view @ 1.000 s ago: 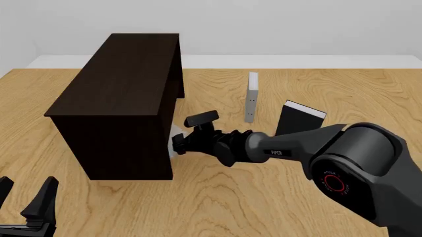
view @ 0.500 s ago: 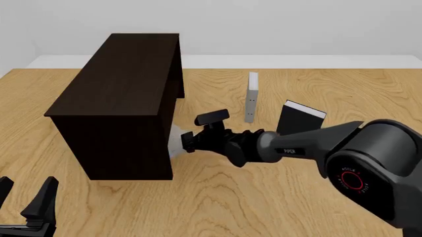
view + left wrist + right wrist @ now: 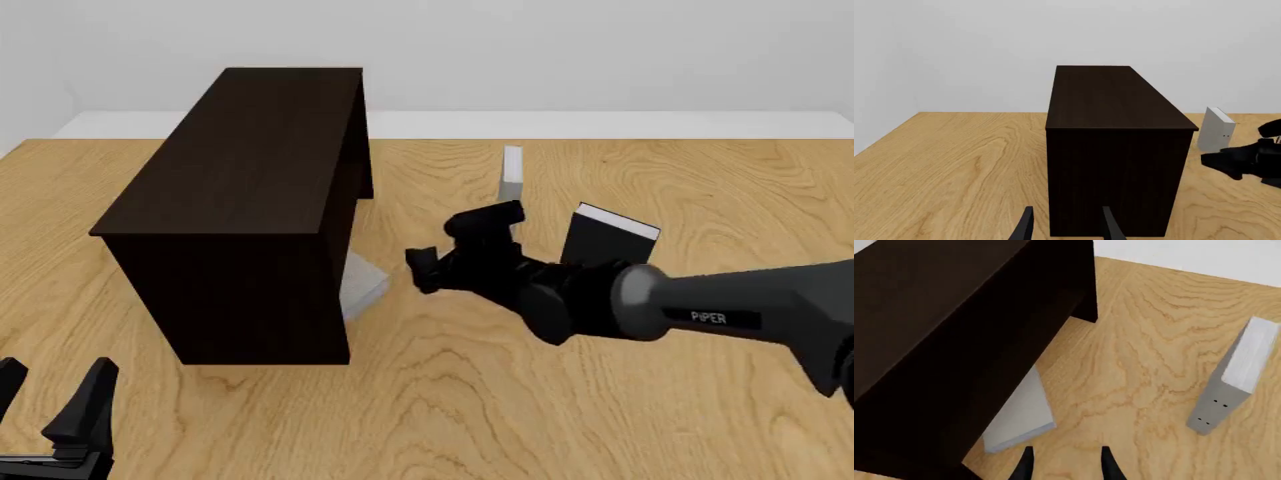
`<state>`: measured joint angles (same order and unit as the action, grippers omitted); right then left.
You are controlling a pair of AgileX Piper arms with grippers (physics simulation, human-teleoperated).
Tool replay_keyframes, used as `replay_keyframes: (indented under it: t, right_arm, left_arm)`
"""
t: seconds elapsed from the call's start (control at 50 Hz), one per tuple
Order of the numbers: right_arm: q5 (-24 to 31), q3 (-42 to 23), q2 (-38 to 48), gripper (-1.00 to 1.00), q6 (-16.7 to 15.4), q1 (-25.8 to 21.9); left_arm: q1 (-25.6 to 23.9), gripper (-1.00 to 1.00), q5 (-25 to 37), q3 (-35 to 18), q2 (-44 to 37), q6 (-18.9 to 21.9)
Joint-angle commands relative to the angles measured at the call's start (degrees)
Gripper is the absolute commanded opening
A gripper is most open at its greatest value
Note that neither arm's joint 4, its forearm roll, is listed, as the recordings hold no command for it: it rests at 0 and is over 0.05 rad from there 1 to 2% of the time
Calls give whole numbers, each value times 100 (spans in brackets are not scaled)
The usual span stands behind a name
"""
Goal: Pick up the book on the right and place it under the cabinet shelf.
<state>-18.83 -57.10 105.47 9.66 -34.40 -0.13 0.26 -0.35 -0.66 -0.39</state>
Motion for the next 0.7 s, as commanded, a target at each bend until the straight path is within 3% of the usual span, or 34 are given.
replay_keyframes:
  t: [0.02,0.34,0.7]
  right_arm:
    - [-105,695,-1030,100,-172,52]
    - [-139,1459,-2150,100,-290,138]
    - [279,2256,-3954,100,-451,239]
  left_arm:
    - [0,100,0,0,-1,1]
    - [-11,100,-106,18,-95,3]
    - [-180,100,-124,17,-110,5]
